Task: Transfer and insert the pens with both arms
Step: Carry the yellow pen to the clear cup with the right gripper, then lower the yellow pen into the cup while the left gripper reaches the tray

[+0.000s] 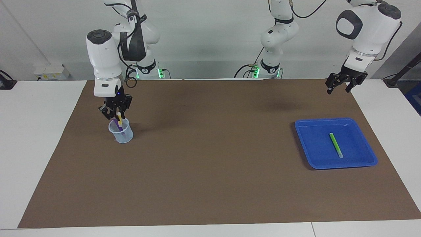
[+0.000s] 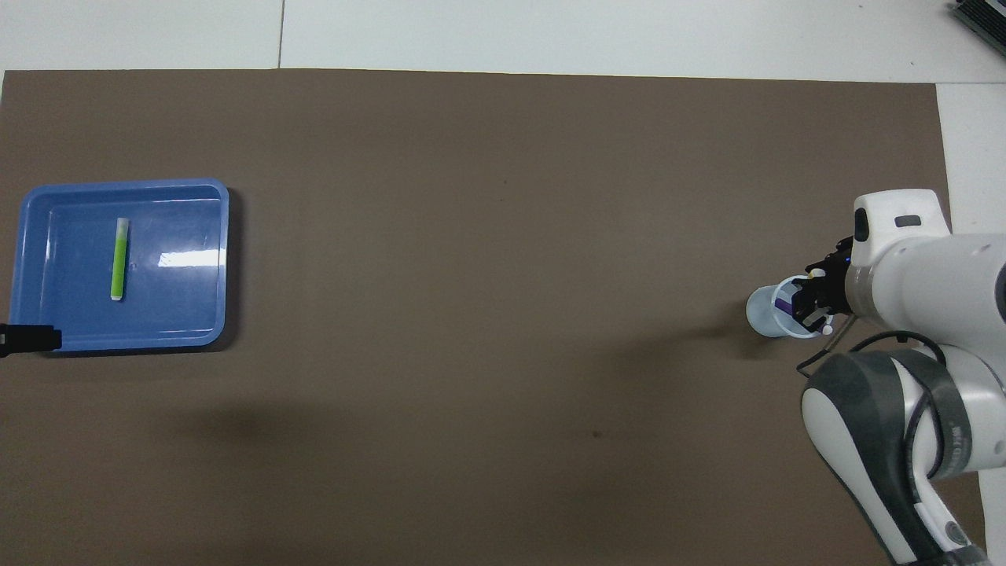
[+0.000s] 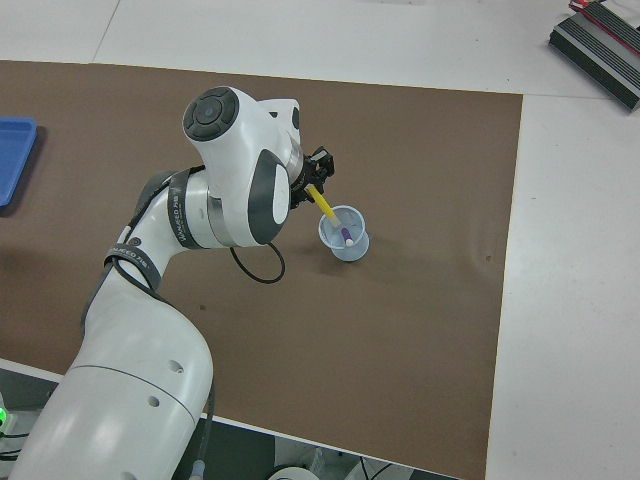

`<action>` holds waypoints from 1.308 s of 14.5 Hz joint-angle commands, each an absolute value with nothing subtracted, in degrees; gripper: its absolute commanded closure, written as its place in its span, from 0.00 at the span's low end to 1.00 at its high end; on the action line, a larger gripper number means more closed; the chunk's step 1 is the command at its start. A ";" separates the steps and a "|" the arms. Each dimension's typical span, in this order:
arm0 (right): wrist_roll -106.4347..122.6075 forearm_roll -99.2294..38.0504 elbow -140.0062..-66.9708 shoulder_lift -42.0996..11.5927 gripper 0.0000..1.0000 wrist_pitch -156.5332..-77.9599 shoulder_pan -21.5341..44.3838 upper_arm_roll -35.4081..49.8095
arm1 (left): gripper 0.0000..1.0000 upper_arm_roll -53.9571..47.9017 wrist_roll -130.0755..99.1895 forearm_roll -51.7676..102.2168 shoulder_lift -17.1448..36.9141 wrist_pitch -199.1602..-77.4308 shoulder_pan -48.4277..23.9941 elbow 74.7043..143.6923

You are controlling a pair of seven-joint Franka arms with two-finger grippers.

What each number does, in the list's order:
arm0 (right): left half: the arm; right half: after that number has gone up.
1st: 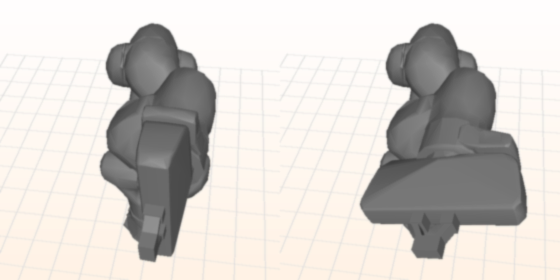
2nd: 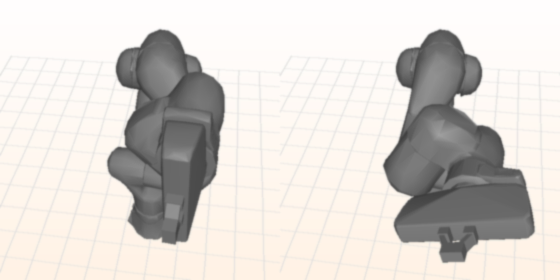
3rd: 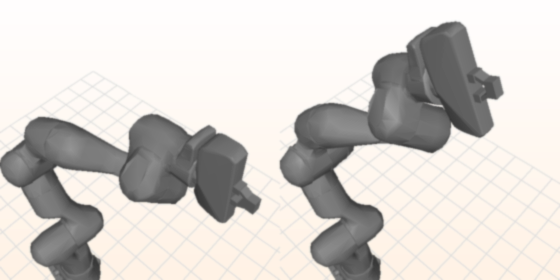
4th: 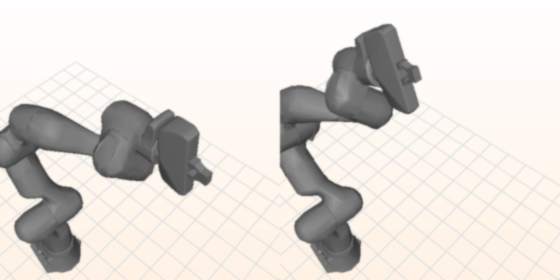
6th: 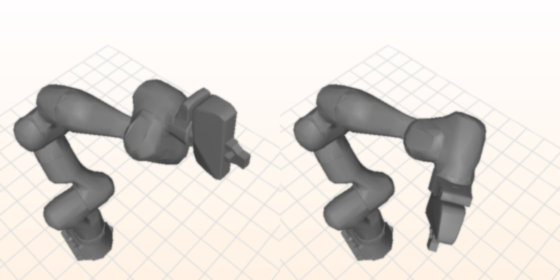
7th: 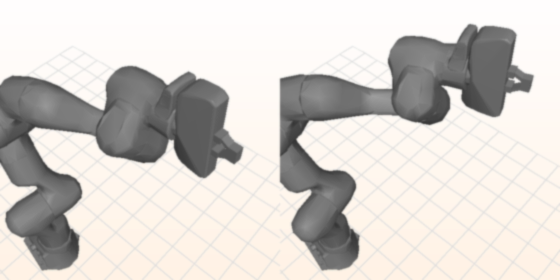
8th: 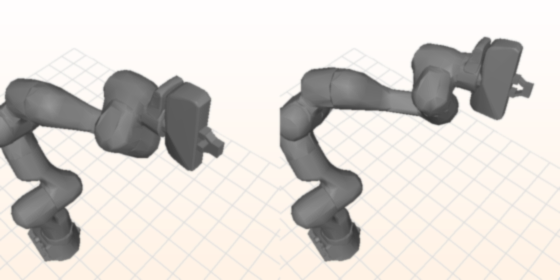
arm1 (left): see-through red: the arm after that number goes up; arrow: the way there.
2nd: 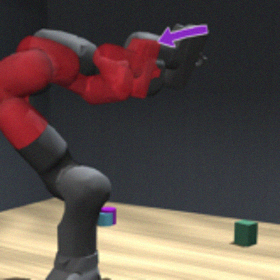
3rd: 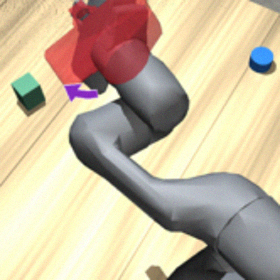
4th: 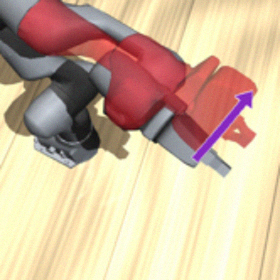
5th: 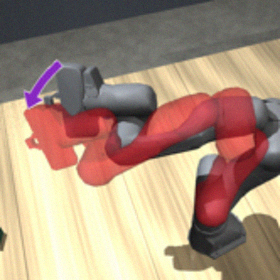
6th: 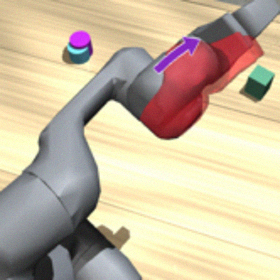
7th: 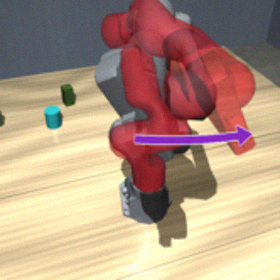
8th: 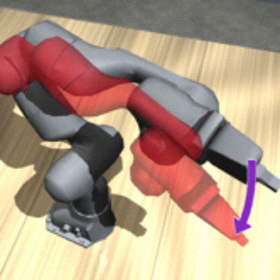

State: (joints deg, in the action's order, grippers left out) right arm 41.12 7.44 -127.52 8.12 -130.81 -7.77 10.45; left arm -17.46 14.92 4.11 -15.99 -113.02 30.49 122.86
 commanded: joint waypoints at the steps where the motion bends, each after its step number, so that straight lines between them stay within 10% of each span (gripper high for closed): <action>1: 41.48 8.44 -129.90 8.18 1.00 -134.03 -8.96 11.16 | 0.09 -18.11 15.03 3.34 -13.37 -117.58 31.38 123.66; 5: 41.13 8.35 -130.87 6.68 0.93 -135.88 -9.84 11.16 | 0.09 -18.11 15.03 3.34 -8.62 -122.25 31.29 123.66; 10: 41.40 8.17 -128.42 7.29 0.00 -130.28 -10.72 11.16 | 0.11 -18.11 15.12 3.34 -4.23 -127.52 31.38 123.66; 19: 37.98 2.74 -112.87 11.07 0.00 -102.24 -9.84 11.34 | 0.15 -18.02 15.56 3.34 2.28 -136.22 32.08 123.40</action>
State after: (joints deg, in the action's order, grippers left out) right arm 39.72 5.13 -115.72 10.89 -106.53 -9.37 10.82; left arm -17.41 15.01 4.11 1.12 -133.89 31.21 123.44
